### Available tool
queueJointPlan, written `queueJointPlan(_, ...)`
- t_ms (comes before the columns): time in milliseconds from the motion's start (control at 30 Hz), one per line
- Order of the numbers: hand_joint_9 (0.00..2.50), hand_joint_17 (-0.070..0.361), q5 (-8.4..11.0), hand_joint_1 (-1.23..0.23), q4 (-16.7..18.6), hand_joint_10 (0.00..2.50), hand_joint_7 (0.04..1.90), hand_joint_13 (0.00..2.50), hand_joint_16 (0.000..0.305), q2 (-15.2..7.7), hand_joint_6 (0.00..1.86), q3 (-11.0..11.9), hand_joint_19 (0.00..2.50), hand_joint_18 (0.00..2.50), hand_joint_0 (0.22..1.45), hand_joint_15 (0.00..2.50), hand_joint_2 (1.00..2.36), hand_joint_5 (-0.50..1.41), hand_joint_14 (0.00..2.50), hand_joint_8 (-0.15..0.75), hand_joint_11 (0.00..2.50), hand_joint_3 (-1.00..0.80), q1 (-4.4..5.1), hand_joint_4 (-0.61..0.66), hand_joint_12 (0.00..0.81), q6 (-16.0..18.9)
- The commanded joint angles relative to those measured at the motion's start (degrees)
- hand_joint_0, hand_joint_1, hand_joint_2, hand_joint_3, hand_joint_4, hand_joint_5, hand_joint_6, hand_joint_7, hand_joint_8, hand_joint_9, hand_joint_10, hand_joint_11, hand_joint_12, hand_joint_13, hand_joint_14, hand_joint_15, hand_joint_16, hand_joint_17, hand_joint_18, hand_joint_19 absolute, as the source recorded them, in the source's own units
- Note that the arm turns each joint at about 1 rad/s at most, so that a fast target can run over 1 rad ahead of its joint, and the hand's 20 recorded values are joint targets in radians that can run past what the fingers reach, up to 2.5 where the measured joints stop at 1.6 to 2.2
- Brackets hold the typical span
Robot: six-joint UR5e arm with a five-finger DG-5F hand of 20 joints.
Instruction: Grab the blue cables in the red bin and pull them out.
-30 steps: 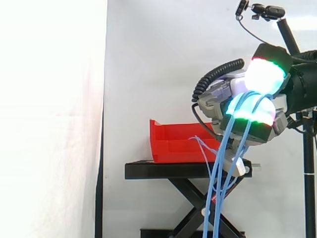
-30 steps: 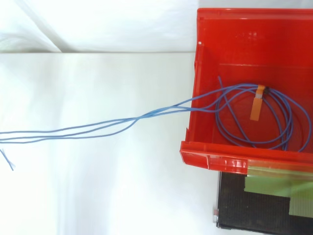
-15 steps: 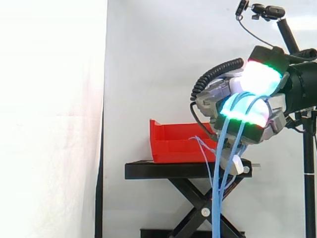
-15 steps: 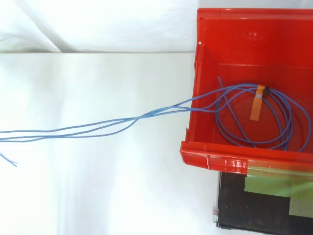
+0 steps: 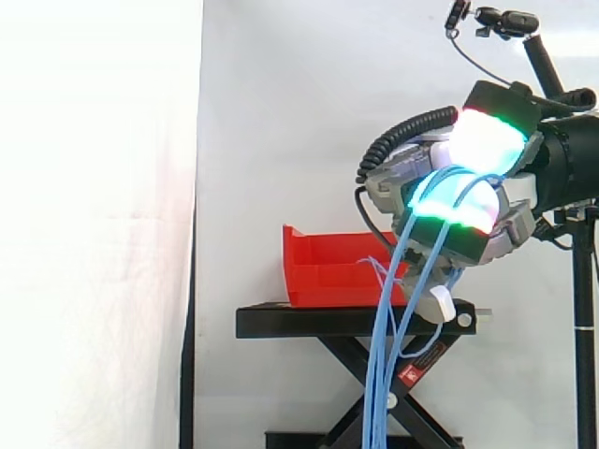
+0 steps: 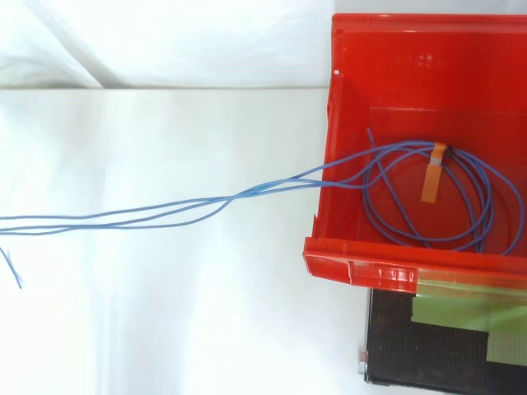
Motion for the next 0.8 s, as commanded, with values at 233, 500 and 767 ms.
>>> queueJointPlan(233,0.76,0.077,0.00,-0.98,0.35,1.27,0.36,1.09,0.034,0.04,1.16,0.00,0.88,0.61,1.10,1.15,1.02,0.32,1.18,0.241,1.17,-0.50,-0.10,0.02,0.300,0.08)
queueJointPlan(500,0.68,0.078,-0.09,-1.01,0.44,1.32,0.34,1.03,0.035,0.04,1.14,0.44,0.89,0.59,1.12,1.15,1.02,0.26,1.17,0.256,1.12,-0.58,-0.19,0.04,0.298,0.08)
queueJointPlan(767,0.60,0.079,-0.44,-1.04,0.44,1.38,0.36,0.98,0.035,0.04,1.05,0.53,0.90,0.56,1.15,1.14,1.02,0.24,1.19,0.260,1.09,-0.65,-0.28,0.05,0.302,0.08)
